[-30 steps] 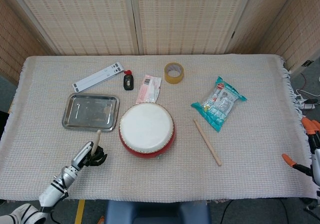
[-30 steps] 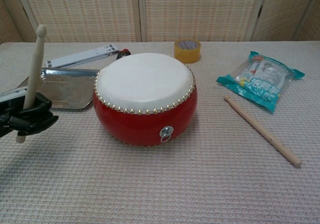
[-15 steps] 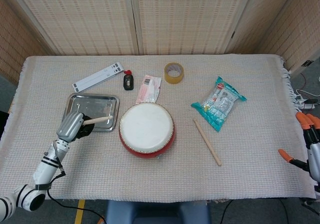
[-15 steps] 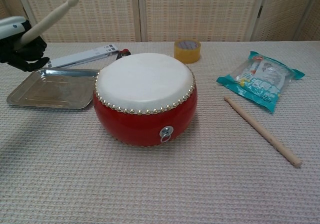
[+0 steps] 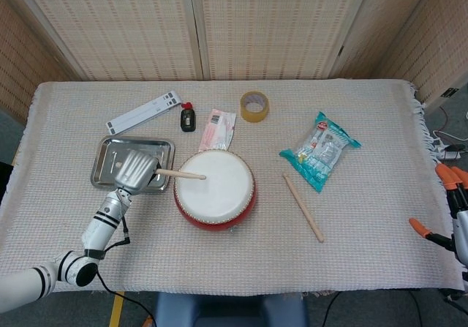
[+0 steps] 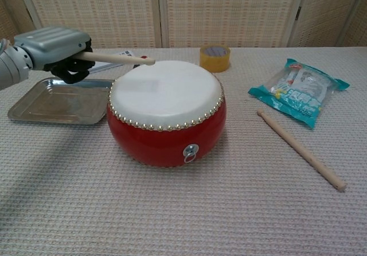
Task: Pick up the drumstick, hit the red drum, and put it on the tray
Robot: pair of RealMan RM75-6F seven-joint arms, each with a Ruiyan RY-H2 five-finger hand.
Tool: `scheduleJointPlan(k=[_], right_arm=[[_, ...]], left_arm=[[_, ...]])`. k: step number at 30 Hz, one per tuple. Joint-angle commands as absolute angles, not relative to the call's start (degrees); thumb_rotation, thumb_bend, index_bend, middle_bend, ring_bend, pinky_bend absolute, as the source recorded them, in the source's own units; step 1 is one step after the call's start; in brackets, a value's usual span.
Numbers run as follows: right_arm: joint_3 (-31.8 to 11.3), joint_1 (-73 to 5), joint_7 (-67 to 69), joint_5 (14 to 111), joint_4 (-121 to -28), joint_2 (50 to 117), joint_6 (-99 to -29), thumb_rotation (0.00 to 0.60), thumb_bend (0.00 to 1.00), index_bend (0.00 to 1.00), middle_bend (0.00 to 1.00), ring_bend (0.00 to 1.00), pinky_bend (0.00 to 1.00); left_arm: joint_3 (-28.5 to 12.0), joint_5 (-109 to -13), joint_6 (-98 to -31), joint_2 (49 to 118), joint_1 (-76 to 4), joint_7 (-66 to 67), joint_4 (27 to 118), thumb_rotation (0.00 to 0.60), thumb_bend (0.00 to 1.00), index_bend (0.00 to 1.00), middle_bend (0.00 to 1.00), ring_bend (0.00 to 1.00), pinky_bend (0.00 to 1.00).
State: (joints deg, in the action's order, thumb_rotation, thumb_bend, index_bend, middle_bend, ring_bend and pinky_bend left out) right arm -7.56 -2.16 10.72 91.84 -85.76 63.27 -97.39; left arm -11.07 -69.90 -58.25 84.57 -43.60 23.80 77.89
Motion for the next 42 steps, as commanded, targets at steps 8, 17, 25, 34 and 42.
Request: scheduleJointPlan(k=[8, 17, 25, 34, 42], right_arm=[[-7.4, -2.2, 11.8, 91.6, -84.8, 63.6, -97.4, 0.6, 0.05, 0.03, 0.09, 0.0, 0.15], [-7.3, -2.2, 12.0, 91.5, -84.6, 63.9, -97.3, 0.6, 0.05, 0.03, 0.09, 0.0, 0.15], [-7.2, -2.1, 12.0, 91.2, -84.6, 63.8, -97.4, 0.6, 0.05, 0.03, 0.09, 0.0, 0.15], [-7.2, -2.2, 12.2, 91.5, -84.5, 64.1, -97.7, 0.6, 0.05, 0.03, 0.09, 0.0, 0.15], [-7.1, -1.9, 12.2, 91.3, -84.5, 64.1, -97.8, 0.6, 0.05, 0.03, 0.09, 0.0, 0.15]], left_arm=[[-12.6, -64.5, -58.4, 85.7, -44.3, 27.9, 79.8, 0.6, 0.82, 1.0, 1.0, 1.0, 1.0], [-13.0, -66.2, -57.4, 84.4, -44.4, 22.1, 81.0, 0.6, 0.82, 1.0, 1.0, 1.0, 1.0], [-9.0, -66.8, -56.3, 87.1, -46.0, 32.3, 76.9, 0.6, 0.82, 1.0, 1.0, 1.0, 1.0], [-11.9, -68.8, -59.3, 82.7, -43.6, 19.9, 86.9, 0.6, 0.82, 1.0, 1.0, 1.0, 1.0], [-8.8, -71.0, -58.3, 84.1, -44.4, 25.3, 83.4, 0.6, 0.81, 1.0, 1.0, 1.0, 1.0]])
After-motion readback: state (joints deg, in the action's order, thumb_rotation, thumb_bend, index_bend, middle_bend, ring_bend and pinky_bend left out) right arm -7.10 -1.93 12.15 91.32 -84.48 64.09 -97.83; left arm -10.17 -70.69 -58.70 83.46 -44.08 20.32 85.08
